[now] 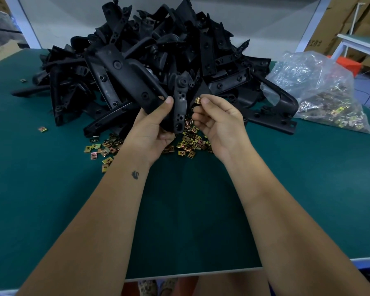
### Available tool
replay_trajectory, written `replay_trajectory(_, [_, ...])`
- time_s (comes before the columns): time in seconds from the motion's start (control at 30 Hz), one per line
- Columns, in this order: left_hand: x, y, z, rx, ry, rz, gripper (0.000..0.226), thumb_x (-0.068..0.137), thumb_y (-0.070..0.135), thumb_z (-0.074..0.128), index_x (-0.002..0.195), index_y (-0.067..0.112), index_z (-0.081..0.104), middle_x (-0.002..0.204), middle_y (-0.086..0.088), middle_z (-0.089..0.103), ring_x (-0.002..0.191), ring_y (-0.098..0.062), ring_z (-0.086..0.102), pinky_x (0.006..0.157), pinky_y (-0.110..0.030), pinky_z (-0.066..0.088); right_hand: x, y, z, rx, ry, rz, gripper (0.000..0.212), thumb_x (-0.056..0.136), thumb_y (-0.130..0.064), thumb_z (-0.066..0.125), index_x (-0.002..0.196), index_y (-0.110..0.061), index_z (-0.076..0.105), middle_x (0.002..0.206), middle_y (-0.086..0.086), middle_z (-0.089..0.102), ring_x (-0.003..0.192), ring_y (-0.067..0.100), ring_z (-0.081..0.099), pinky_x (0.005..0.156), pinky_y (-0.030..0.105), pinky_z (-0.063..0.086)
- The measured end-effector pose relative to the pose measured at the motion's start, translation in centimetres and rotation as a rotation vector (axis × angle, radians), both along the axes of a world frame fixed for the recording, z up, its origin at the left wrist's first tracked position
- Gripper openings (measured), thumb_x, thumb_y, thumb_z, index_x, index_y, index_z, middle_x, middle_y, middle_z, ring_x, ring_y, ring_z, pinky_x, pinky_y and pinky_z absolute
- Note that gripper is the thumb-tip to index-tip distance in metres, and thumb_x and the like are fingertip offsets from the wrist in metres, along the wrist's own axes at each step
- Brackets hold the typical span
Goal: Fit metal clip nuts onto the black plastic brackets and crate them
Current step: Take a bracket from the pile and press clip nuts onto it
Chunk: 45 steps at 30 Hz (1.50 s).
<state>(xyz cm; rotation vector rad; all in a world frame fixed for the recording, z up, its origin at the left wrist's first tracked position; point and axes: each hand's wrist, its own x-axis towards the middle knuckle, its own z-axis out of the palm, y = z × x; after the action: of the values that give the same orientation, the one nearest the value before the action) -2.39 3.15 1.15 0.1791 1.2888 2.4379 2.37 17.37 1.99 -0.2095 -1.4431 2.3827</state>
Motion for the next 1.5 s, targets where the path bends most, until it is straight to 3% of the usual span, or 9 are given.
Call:
replay_trajectory(0.57, [0.3, 0.3, 0.2, -0.058, 0.026, 0.001, 0.016, 0.091, 0.019, 0.066, 0.107, 0.021, 0.065, 0.099, 0.000, 0.073, 0.068, -0.006, 0.060, 0.038, -0.013, 0.030, -0.1, -0.3, 0.0, 0.100, 0.069, 0.039, 0.018, 0.090, 0.007, 0.058, 0.087, -0.009, 0.064, 0.085, 0.007, 0.070, 0.077, 0.018, 0.066, 0.077, 0.029, 0.055])
replay_trajectory(1.0, [0.4, 0.5, 0.3, -0.098, 0.036, 0.008, 0.005, 0.094, 0.018, 0.063, 0.097, 0.021, 0.066, 0.084, 0.004, 0.073, 0.064, -0.006, 0.058, 0.038, -0.013, 0.028, -0.1, -0.3, 0.1, 0.104, 0.090, 0.072, 0.020, 0.090, 0.008, 0.057, 0.085, -0.009, 0.065, 0.082, 0.006, 0.070, 0.074, 0.016, 0.066, 0.076, 0.029, 0.055])
replay_trajectory(1.13, [0.5, 0.7, 0.4, -0.096, 0.032, 0.048, 0.007, 0.092, 0.015, 0.066, 0.098, 0.019, 0.065, 0.085, 0.007, 0.073, 0.064, -0.003, 0.061, 0.042, -0.014, 0.034, -0.1, -0.4, 0.1, 0.083, 0.107, 0.060, 0.017, 0.091, 0.006, 0.059, 0.090, -0.009, 0.065, 0.081, 0.004, 0.069, 0.078, 0.015, 0.066, 0.078, 0.029, 0.055])
replay_trajectory(1.27, [0.6, 0.9, 0.4, -0.111, 0.052, 0.074, 0.020, 0.093, 0.017, 0.067, 0.114, 0.015, 0.064, 0.101, 0.005, 0.074, 0.084, -0.007, 0.068, 0.055, -0.017, 0.044, -0.3, -0.7, 0.0, 0.117, 0.115, -0.015, 0.020, 0.089, 0.006, 0.062, 0.099, -0.011, 0.065, 0.080, 0.002, 0.067, 0.083, 0.017, 0.065, 0.083, 0.031, 0.053])
replay_trajectory(1.37, [0.6, 1.1, 0.3, -0.132, 0.078, 0.085, 0.034, 0.093, 0.017, 0.067, 0.126, 0.011, 0.060, 0.121, -0.004, 0.071, 0.108, -0.018, 0.067, 0.081, -0.033, 0.055, -0.4, -0.8, 0.0, 0.140, 0.108, -0.049, 0.020, 0.088, 0.005, 0.063, 0.097, -0.013, 0.066, 0.081, 0.002, 0.067, 0.085, 0.018, 0.064, 0.083, 0.031, 0.052])
replay_trajectory(1.5, [0.5, 1.2, 0.1, -0.188, 0.121, 0.096, 0.035, 0.094, 0.020, 0.067, 0.126, 0.010, 0.058, 0.123, -0.007, 0.069, 0.109, -0.020, 0.066, 0.089, -0.040, 0.054, -0.4, -0.8, -0.1, 0.145, 0.113, -0.068, 0.018, 0.088, 0.006, 0.063, 0.091, -0.013, 0.064, 0.086, 0.007, 0.066, 0.088, 0.021, 0.063, 0.085, 0.031, 0.052])
